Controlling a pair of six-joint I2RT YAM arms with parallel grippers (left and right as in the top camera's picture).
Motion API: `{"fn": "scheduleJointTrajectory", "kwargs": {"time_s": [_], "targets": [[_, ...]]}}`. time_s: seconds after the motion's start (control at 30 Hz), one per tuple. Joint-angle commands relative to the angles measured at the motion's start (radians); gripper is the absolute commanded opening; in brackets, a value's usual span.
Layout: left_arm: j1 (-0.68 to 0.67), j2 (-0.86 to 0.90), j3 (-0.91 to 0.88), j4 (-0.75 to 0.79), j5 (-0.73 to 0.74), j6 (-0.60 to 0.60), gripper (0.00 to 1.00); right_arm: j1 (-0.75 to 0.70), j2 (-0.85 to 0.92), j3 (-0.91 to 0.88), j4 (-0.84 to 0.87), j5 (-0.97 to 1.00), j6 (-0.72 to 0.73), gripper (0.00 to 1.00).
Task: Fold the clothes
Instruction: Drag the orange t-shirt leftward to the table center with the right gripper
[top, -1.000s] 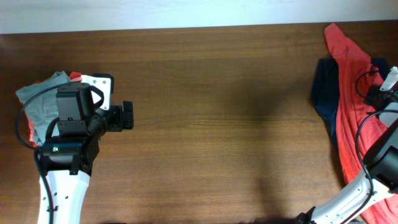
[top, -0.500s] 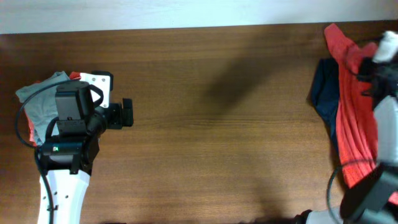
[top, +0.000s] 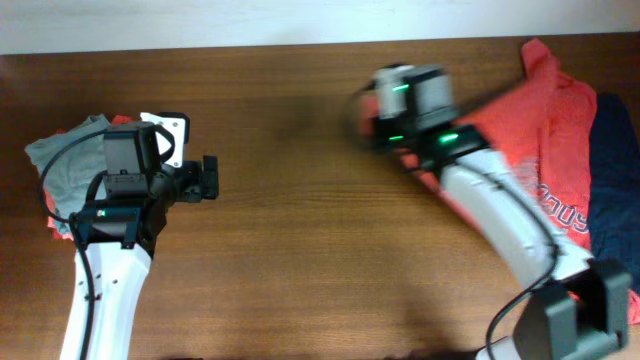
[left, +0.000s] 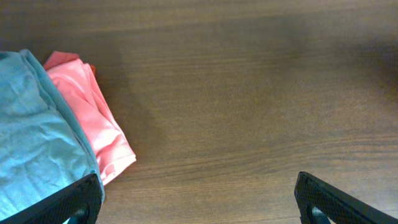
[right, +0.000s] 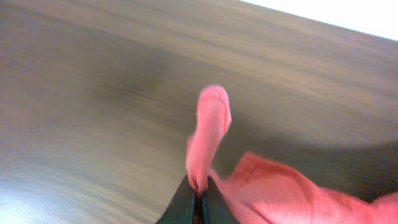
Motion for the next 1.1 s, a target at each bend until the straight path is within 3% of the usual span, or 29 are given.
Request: {"fn": "scheduleJointTrajectory", "kwargs": {"time_s": [0.0, 0.03, 0.13, 0.27, 0.4, 0.7, 1.07], "targets": [[-0.003, 0.011, 0.021, 0.004, 0.011, -0.01, 0.99, 0.149, 0.037, 0.003, 0.142, 0.004, 0.095, 0.43], [-0.003, 0.011, 0.021, 0.004, 0.011, -0.01, 0.99, 0.178, 0.044, 0.003, 0.185, 0.022, 0.094, 0.53], [-0.003, 0.011, 0.021, 0.003, 0.011, -0.01, 0.99, 0.234, 0.043, 0.005, 0.249, 0.13, 0.094, 0.67], [-0.003, 0.011, 0.021, 0.003, 0.046, -0.01, 0.99, 0.218, 0.018, 0.028, 0.16, 0.259, 0.036, 1.0], [-0.015, 0.02, 0.021, 0.008, 0.204, -0.01, 0.97, 0.141, -0.057, 0.057, -0.024, 0.401, 0.033, 0.99], [-0.216, 0.169, 0.021, 0.059, 0.222, -0.048, 0.95, -0.104, -0.296, 0.079, -0.329, 0.412, 0.034, 0.99], [-0.423, 0.486, 0.021, 0.224, 0.351, -0.45, 0.95, -0.307, -0.42, 0.079, -0.522, 0.41, 0.034, 0.99]]}}
